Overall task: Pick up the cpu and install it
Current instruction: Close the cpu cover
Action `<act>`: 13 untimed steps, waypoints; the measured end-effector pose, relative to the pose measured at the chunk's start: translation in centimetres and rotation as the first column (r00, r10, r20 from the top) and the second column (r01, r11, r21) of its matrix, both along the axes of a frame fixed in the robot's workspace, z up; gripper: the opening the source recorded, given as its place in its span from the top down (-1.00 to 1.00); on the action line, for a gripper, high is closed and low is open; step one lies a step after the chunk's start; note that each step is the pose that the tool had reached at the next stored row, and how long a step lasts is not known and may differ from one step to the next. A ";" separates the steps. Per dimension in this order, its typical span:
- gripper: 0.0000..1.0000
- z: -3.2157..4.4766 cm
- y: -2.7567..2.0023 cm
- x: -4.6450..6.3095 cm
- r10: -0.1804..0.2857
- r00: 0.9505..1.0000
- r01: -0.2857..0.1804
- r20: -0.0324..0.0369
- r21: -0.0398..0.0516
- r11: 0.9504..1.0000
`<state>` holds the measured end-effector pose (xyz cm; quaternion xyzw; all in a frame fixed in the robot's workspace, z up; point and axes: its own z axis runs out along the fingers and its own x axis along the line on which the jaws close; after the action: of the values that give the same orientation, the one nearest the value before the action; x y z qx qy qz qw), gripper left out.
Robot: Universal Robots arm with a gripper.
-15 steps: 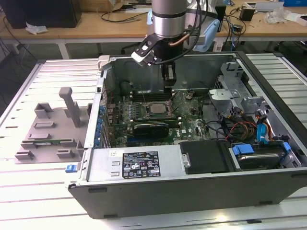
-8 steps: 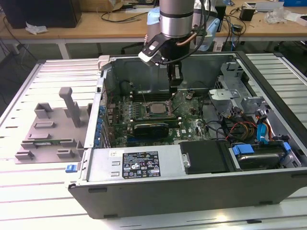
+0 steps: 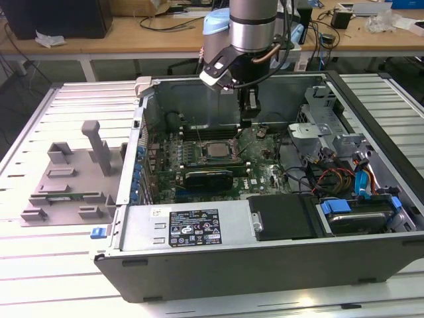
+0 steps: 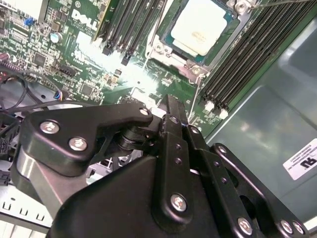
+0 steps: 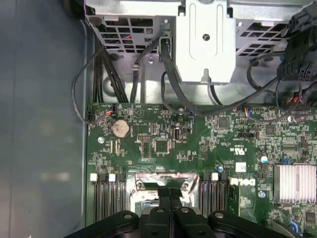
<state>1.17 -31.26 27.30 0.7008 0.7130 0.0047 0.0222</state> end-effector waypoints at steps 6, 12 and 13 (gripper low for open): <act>0.79 0.00 0.00 1.1 0.000 1.000 0.000 0.000 0.000 1.000; 0.79 0.00 0.00 1.8 0.000 1.000 0.000 0.000 0.000 1.000; 0.79 -0.01 0.00 1.9 0.000 1.000 0.000 0.000 0.000 1.000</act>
<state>3.06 -31.26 27.30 0.7008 0.7130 0.0047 0.0222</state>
